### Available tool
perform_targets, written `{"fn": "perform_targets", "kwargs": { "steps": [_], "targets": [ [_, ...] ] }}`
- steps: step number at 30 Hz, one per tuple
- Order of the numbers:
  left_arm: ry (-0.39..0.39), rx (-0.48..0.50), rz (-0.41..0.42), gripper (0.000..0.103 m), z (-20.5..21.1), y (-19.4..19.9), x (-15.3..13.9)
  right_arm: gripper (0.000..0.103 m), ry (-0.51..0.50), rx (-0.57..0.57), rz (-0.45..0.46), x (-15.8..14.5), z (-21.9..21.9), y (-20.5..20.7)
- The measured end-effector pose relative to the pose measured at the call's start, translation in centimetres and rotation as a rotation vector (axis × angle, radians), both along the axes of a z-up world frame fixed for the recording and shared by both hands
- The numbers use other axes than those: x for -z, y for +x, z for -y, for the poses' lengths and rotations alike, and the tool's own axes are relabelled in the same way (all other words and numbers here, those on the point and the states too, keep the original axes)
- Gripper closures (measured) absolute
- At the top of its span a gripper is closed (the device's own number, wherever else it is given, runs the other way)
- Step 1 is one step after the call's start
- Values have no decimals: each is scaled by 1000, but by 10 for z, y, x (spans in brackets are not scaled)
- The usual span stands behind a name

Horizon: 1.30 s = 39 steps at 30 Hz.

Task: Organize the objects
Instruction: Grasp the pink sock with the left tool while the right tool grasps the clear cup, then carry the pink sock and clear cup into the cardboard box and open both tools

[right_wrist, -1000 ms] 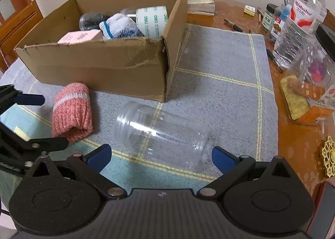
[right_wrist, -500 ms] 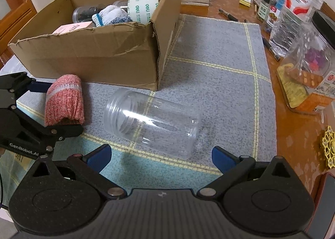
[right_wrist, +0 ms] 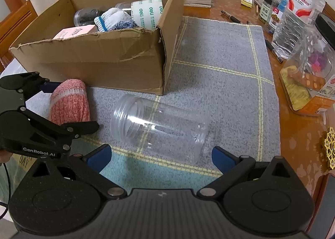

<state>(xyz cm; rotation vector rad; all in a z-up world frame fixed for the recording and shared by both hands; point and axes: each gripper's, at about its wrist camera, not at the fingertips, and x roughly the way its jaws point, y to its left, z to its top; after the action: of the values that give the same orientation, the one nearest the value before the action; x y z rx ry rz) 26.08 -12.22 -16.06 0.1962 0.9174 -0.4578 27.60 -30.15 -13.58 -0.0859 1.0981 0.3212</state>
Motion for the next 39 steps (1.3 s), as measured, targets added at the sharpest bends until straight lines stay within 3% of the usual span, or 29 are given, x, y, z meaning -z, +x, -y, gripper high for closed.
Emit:
{"fn": "perform_targets", "kwargs": {
  "steps": [15,17,19,23,31,39],
  "targets": [
    [-62,-19,-15,23,-15,-2,-1,2,-29,29,-11,1,-23,22],
    [-65,-23,-16,27,-15,-2,-2,8,-56,41,-16,1,-25,23],
    [-73,-25,-21,32,-17,-3,-5,8,-53,44,-24,0,-24,23],
    [-91,-28,-27,33,-23,-6,-16,9,-44,32,-22,-9,-23,19],
    [-166,-8,1,33,-34,-20,-71,9,-38,-23,9,-46,-24,10],
    [-158,-74,145,33,-55,-1,-139,9,0,-114,124,-106,-30,9]
  ]
}}
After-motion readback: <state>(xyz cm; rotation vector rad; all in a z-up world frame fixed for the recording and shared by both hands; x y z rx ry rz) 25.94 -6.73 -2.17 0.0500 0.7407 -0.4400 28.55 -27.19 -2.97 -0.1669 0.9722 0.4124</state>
